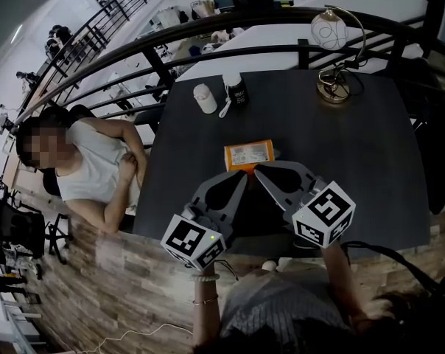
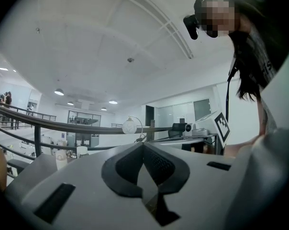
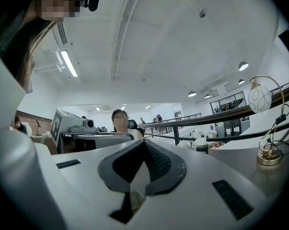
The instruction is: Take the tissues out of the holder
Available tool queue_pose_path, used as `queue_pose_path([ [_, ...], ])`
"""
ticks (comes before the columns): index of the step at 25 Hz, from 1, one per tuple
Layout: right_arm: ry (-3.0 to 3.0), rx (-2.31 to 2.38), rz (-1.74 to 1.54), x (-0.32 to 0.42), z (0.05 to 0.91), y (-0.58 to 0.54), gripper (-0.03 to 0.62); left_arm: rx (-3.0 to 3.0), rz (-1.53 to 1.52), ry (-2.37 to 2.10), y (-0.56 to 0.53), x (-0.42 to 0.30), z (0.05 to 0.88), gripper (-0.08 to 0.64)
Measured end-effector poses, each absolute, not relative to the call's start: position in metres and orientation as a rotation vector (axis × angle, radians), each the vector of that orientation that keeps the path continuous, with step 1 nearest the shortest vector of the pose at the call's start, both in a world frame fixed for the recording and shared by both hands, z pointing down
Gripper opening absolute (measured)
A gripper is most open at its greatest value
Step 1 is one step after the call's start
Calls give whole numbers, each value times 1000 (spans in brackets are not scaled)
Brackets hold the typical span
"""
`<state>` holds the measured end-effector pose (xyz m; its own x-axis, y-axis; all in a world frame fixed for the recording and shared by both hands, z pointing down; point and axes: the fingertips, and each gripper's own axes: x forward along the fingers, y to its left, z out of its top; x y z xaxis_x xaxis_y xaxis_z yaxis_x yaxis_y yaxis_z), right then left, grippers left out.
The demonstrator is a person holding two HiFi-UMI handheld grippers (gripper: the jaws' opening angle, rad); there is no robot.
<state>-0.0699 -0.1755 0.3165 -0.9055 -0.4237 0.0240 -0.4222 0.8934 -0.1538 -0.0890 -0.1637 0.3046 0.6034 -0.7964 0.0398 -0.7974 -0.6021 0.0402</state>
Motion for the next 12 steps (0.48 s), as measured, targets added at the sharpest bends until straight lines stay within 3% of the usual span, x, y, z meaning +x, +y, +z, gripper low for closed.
queue_pose_path([
  [12,3030,-703,-250,-51,318,-171,12,2757,21,-1363,-158,-73,305,8],
])
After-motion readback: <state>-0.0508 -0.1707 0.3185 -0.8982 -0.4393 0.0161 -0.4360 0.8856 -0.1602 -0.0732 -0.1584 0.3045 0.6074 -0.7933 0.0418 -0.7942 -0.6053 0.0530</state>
